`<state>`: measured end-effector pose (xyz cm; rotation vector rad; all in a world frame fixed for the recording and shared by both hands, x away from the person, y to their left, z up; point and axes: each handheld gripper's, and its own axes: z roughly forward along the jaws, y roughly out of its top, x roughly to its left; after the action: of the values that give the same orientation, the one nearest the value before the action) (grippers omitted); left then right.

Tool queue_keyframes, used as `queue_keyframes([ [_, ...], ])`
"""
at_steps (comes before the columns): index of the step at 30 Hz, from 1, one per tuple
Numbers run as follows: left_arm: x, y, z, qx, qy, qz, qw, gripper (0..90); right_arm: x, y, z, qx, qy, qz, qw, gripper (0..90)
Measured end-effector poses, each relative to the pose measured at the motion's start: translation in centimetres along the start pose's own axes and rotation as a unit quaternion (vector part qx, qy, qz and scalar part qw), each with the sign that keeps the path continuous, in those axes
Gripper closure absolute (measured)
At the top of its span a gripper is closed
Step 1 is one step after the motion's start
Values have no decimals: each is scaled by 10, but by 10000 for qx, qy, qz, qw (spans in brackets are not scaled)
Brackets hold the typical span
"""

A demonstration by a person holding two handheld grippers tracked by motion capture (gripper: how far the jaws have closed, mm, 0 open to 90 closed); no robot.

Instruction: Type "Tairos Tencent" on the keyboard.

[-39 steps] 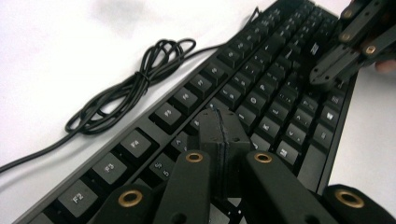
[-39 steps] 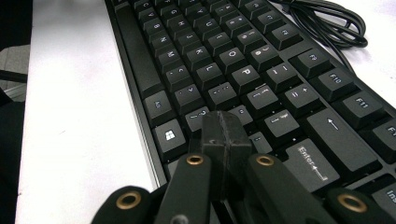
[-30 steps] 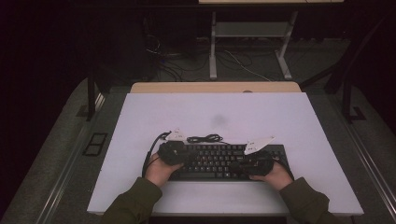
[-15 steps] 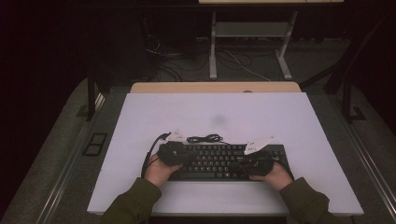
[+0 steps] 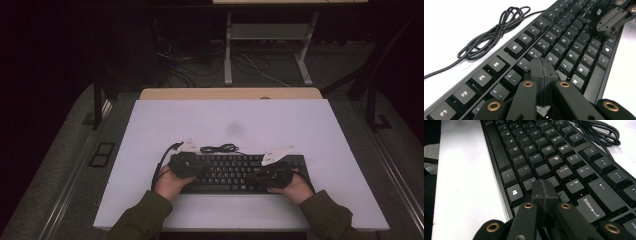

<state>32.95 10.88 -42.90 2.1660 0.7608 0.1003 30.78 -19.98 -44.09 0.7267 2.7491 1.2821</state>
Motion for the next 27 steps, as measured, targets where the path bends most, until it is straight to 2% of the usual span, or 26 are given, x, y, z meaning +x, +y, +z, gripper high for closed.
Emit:
queue_keyframes([
  [3,0,0,-2,-93,-36,-29,9999,889,0,0,0,1,4,9,10000,893],
  [5,-1,0,-4,-173,-85,-79,9998,863,0,0,0,-1,-2,1,10000,893],
  [10,0,-1,-10,-301,-116,-56,9995,796,0,0,0,-4,5,12,10000,893],
  [22,5,-12,-22,-516,-85,22,9986,418,-1,0,0,-17,18,33,10000,893],
  [27,6,-18,-24,-567,69,65,9983,255,-1,0,0,-12,31,41,10000,893],
])
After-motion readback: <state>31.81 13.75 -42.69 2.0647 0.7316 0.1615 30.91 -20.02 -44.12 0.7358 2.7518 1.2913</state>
